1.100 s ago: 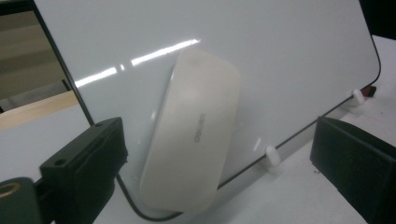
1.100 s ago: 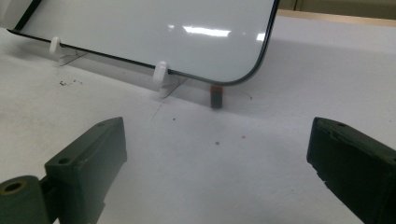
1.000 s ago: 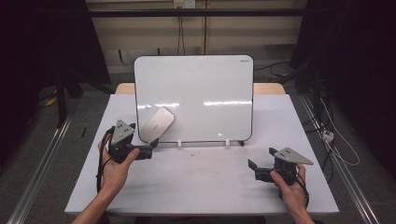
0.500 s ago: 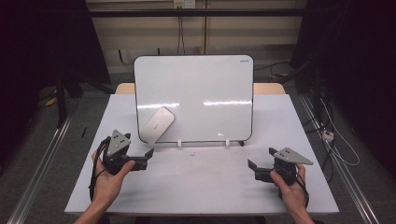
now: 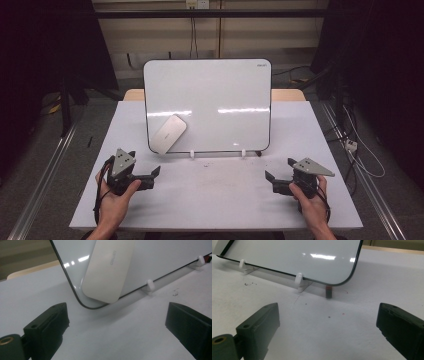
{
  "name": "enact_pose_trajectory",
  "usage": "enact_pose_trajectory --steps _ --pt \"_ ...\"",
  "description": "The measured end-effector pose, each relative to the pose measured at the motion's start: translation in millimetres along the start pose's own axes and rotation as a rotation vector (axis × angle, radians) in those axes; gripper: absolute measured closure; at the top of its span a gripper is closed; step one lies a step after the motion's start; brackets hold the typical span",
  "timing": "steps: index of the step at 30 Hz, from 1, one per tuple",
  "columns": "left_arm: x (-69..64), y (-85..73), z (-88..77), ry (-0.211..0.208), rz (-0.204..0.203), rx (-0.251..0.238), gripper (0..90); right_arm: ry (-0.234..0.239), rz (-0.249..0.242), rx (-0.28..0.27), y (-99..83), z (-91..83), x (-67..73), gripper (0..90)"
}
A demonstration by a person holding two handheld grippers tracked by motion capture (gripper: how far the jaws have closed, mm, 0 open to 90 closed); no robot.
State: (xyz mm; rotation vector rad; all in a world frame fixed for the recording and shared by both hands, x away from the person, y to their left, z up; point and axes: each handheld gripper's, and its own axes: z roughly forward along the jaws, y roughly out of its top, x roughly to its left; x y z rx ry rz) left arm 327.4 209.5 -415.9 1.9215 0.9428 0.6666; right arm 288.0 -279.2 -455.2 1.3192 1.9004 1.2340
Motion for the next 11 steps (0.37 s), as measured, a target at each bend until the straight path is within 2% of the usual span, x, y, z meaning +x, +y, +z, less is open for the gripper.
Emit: enact_pose_trajectory --steps 3,7,9,11 --pt "-0.6 -7.5 -2.0 -0.002 -0.040 -0.007 4.7 -0.003 -0.004 -0.001 -0.1 -0.3 0.1 4.7" --pt "0.1 -13.2 -2.4 0.006 -0.040 -0.009 4.7 -0.003 -0.005 -0.003 -0.1 -0.5 -0.4 4.7" --pt "-0.7 -13.1 -2.0 0.021 -0.021 -0.015 4.8 -0.002 -0.003 0.000 0.0 -0.7 -0.3 4.7" --pt "-0.5 -13.1 -1.3 0.012 -0.027 -0.009 4.5 0.000 -0.007 0.003 -0.3 -0.3 -0.6 4.7"
